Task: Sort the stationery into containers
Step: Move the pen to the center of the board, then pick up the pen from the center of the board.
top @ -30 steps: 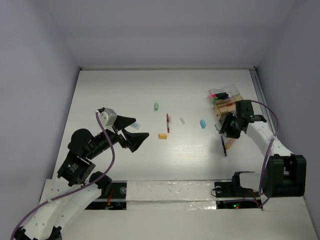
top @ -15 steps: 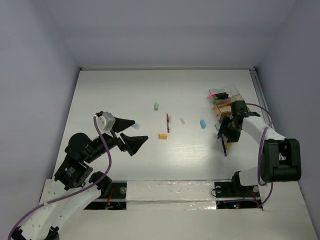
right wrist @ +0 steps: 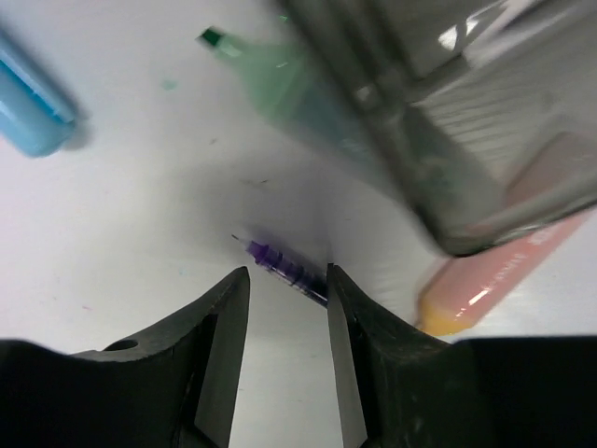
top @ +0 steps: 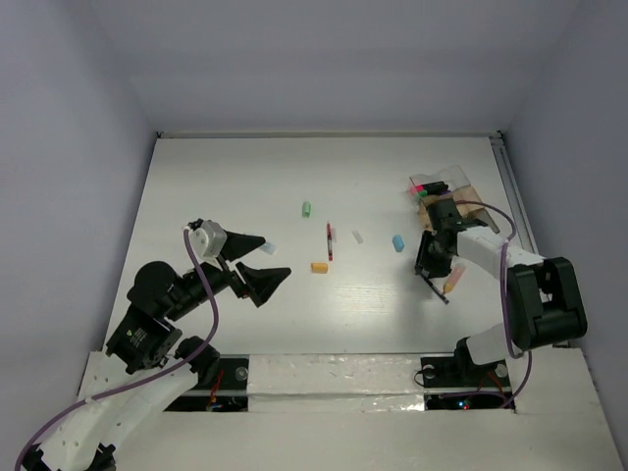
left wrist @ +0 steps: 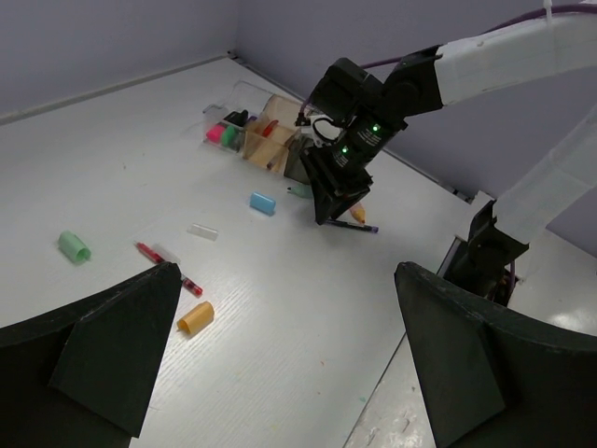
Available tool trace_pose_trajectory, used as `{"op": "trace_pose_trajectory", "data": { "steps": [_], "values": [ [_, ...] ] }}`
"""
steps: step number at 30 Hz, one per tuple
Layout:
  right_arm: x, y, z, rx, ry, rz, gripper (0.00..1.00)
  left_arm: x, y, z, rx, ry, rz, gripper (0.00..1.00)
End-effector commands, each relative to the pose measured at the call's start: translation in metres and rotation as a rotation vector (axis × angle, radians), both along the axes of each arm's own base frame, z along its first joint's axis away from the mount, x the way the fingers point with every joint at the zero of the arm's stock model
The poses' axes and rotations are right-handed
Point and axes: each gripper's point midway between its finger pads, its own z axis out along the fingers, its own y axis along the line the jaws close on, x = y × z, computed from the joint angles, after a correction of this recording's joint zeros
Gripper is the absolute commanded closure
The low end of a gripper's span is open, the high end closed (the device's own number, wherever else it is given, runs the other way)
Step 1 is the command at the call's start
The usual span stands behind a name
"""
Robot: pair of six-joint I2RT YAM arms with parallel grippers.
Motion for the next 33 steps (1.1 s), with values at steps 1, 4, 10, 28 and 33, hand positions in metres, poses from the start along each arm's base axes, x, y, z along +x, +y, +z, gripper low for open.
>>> {"op": "trace_pose_trajectory", "data": {
  "steps": [1, 4, 10, 28, 33],
  "values": [
    [0.012, 0.016, 0.002, -0.050, -0.052, 0.014, 0.58, -0.003, 0.002, 0.026, -0.036, -0.067, 0.001, 0.01],
    [0.012, 0.029, -0.001, -0.069, -0.046, 0.039, 0.64, -0.002, 0.001, 0.023, -0.030, -0.060, -0.002, 0.01],
    [0.007, 0.037, -0.008, -0.121, -0.005, 0.093, 0.57, 0.001, -0.001, 0.021, -0.023, -0.050, 0.001, 0.01],
    [-0.002, 0.049, 0.022, -0.075, -0.088, 0.120, 0.34, 0.014, -0.005, 0.009, 0.004, -0.005, 0.015, 0.01],
    [-0.022, 0.051, 0.026, -0.021, -0.067, 0.101, 0.30, 0.014, -0.006, 0.008, 0.007, -0.001, 0.015, 0.01]
  ]
}}
